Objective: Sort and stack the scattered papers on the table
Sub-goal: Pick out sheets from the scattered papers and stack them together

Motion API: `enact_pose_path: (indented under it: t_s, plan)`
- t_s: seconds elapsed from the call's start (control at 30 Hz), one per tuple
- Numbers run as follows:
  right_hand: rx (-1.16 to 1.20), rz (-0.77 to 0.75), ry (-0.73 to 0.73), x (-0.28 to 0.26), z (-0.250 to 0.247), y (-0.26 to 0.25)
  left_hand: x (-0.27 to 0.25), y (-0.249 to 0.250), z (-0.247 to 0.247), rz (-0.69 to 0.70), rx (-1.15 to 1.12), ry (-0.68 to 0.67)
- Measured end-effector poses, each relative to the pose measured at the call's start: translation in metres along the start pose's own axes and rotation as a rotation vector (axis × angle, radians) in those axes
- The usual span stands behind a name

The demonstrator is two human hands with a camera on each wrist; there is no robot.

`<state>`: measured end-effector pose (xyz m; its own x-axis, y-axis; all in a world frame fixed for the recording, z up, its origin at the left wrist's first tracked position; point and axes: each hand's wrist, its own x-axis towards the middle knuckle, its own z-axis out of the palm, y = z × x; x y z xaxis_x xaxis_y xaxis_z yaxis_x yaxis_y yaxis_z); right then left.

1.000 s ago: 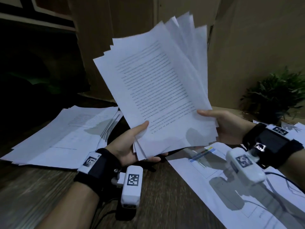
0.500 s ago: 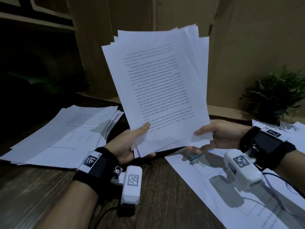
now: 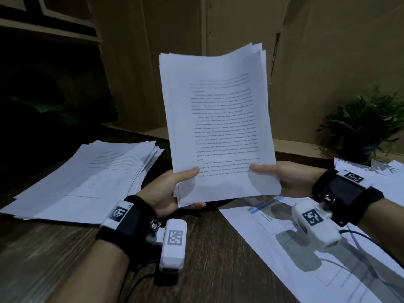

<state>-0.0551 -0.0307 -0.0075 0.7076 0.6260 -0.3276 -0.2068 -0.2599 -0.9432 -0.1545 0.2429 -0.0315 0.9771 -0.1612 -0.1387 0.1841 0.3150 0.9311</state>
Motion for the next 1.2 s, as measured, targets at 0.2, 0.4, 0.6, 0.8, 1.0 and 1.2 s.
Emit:
enact_pose_path:
  t_s: [0.2,0.4,0.6,0.8,1.0,1.2]
  plan:
    - [-0.006,0.099,-0.110,-0.003,0.004,-0.002,0.004,-0.006,-0.002,0.048,0.049,0.063]
    - [-0.030,-0.020,-0.114,0.001,0.007,0.004,0.004,-0.005,-0.001,0.032,0.017,0.056]
    - [0.077,-0.072,-0.159,0.003,0.006,0.009,0.004,-0.006,0.000,0.051,0.054,0.112]
    - [0.143,-0.067,-0.196,0.001,0.008,0.001,0.003,-0.003,0.001,0.079,0.018,0.127]
    - [0.079,-0.101,-0.079,0.004,0.009,0.003,0.004,-0.004,-0.004,0.179,0.022,0.138]
    - [-0.010,-0.221,-0.036,0.010,0.018,-0.002,0.009,-0.004,-0.007,0.202,-0.030,0.186]
